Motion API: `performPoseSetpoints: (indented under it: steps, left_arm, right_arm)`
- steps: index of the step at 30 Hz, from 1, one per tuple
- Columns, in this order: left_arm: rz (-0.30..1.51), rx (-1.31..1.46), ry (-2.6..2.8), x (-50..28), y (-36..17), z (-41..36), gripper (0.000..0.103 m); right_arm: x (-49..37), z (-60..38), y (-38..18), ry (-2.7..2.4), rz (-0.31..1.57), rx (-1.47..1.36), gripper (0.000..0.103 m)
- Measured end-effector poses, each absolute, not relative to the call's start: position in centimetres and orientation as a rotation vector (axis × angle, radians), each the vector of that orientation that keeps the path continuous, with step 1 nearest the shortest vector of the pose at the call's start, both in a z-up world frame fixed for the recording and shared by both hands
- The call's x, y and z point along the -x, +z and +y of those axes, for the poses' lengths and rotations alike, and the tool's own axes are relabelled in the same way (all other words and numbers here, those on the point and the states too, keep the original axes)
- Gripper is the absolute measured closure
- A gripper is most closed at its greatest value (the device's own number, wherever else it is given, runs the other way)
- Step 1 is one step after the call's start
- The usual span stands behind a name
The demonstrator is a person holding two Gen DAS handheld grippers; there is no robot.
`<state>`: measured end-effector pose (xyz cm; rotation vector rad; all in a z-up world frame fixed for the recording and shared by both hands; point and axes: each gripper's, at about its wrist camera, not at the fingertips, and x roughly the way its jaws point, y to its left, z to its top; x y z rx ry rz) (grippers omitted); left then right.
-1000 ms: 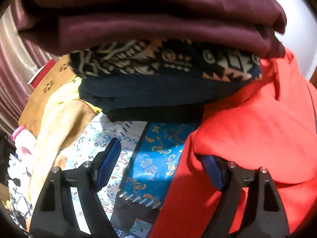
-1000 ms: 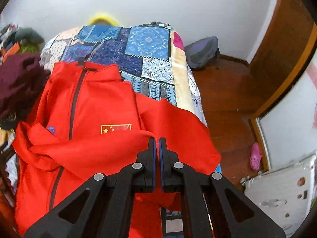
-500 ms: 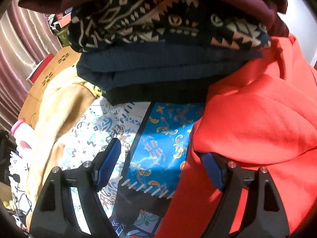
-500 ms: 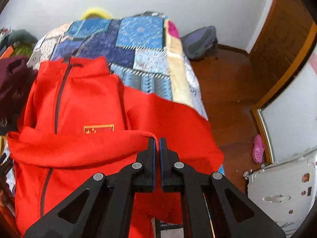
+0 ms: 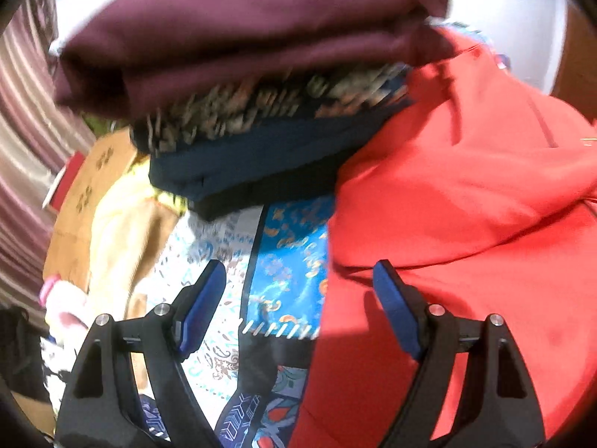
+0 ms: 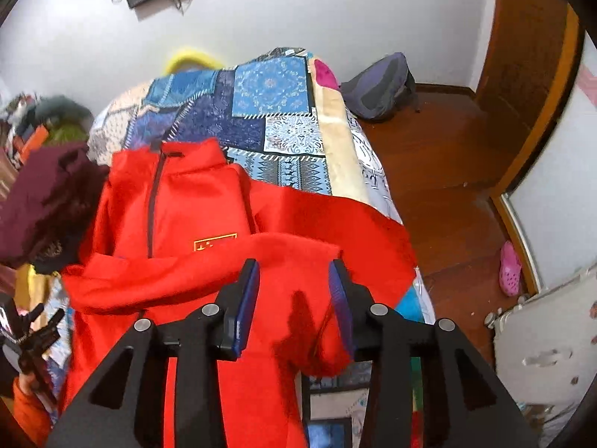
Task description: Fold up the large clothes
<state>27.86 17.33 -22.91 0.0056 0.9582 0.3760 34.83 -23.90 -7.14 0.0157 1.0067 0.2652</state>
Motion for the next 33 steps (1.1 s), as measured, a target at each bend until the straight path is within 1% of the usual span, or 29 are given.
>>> performPoseSetpoints:
  steps: [4,7,12,17,19,21,22,23,27,31,33]
  left_arm:
    - [0.916,-0.037,0.279,-27.8,-20.9,14.3,0.022]
    - [0.916,-0.058,0.225,-28.3,-20.6,12.1,0.022]
    - [0.952,-0.099,0.144,-29.8,-21.9,9.2,0.022]
    - [1.008,-0.194,0.199,-31.4,-24.6,8.7,0.022]
    - [1.022,-0.234,0.236,-31.7,-25.6,8.8,0.022]
    - [1.006,-0.240,0.251,-31.9,-25.9,9.2,0.021]
    - [1.003,-0.242,0.255,-31.9,-25.9,9.3,0.019]
    - [0.999,-0.253,0.268,-32.2,-25.9,9.4,0.019]
    - [0.998,-0.260,0.290,-33.3,-26.0,10.0,0.019]
    - [0.987,-0.257,0.311,-34.3,-26.1,10.4,0.019]
    - [0.985,-0.244,0.342,-34.8,-25.9,10.8,0.019]
  right_arm:
    - [-32.7,-24.4,-7.7,0.342,1.037,-0.076,0.068]
    - [-31.3,-24.4,-9.2,0.391,1.080,-0.124,0.067]
    - [-31.2,-24.9,-11.9,0.381,1.088,-0.206,0.067]
    - [-33.3,-25.6,-14.6,0.353,1.106,-0.356,0.067]
    - [-33.6,-25.2,-15.2,0.369,1.108,-0.363,0.068]
    - [-33.6,-24.4,-15.7,0.378,1.105,-0.331,0.073]
    - [-33.6,-23.8,-16.0,0.385,1.111,-0.310,0.082]
    - [-33.7,-23.6,-16.3,0.388,1.118,-0.298,0.086]
    - [-33.4,-23.5,-15.9,0.404,1.110,-0.273,0.086]
    - [-32.8,-25.5,-14.3,0.410,1.094,-0.321,0.086]
    - [-32.7,-27.0,-13.5,0.379,1.080,-0.338,0.084]
